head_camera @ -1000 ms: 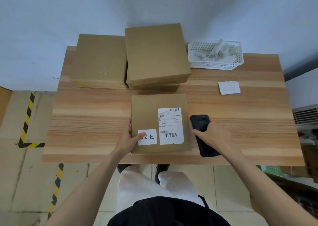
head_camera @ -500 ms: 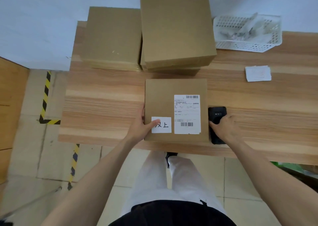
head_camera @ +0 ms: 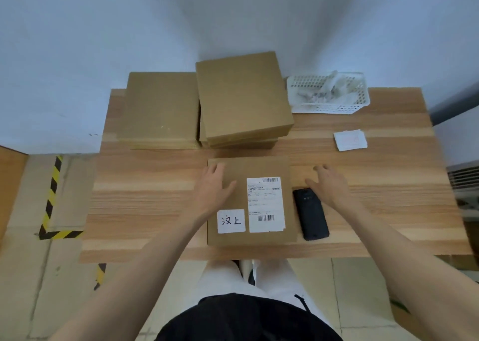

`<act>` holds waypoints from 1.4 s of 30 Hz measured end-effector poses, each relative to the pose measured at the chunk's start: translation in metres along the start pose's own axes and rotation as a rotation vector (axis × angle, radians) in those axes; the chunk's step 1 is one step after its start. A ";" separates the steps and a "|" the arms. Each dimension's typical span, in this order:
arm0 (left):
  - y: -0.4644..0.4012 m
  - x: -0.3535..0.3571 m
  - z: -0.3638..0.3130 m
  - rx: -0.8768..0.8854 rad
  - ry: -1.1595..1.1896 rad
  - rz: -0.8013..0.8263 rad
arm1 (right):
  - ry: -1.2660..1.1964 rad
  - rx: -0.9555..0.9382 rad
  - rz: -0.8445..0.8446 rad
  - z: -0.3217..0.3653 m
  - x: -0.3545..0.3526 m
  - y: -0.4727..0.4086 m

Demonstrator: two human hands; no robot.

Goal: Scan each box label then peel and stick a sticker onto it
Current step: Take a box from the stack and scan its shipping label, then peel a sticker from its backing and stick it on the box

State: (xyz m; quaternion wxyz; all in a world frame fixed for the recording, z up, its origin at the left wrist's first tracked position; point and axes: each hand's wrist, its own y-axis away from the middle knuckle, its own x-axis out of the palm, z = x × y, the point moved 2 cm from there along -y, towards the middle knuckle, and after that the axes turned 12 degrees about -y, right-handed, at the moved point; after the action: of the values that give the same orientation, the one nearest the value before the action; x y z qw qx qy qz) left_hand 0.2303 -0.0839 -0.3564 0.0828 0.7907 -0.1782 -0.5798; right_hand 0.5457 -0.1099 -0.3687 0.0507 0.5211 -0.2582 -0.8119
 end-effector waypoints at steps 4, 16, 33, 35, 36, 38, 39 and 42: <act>-0.037 -0.009 -0.073 0.268 -0.142 0.002 | -0.035 -0.067 -0.084 -0.005 -0.044 -0.008; -0.144 0.045 -0.272 0.289 -0.196 0.100 | -0.080 -0.087 -0.093 -0.143 -0.121 -0.092; -0.241 0.120 -0.342 0.014 -0.149 0.243 | -0.233 -0.133 0.174 -0.220 -0.102 -0.218; -0.247 0.126 -0.339 0.002 -0.146 0.271 | -0.235 -0.159 0.168 -0.223 -0.097 -0.225; -0.250 0.129 -0.338 0.000 -0.142 0.280 | -0.227 -0.170 0.161 -0.225 -0.096 -0.229; -0.255 0.135 -0.336 0.000 -0.132 0.274 | -0.220 -0.188 0.149 -0.226 -0.096 -0.236; -0.256 0.136 -0.335 0.000 -0.125 0.266 | -0.230 -0.191 0.148 -0.226 -0.096 -0.238; -0.260 0.141 -0.332 -0.006 -0.091 0.246 | -0.292 -0.195 0.153 -0.224 -0.095 -0.243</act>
State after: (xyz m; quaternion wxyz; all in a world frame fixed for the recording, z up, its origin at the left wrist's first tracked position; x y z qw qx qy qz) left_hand 0.6306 0.0775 -0.4653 0.1477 0.7354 -0.2756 -0.6012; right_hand 0.8298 0.0506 -0.4777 0.1247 0.3691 -0.2218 -0.8939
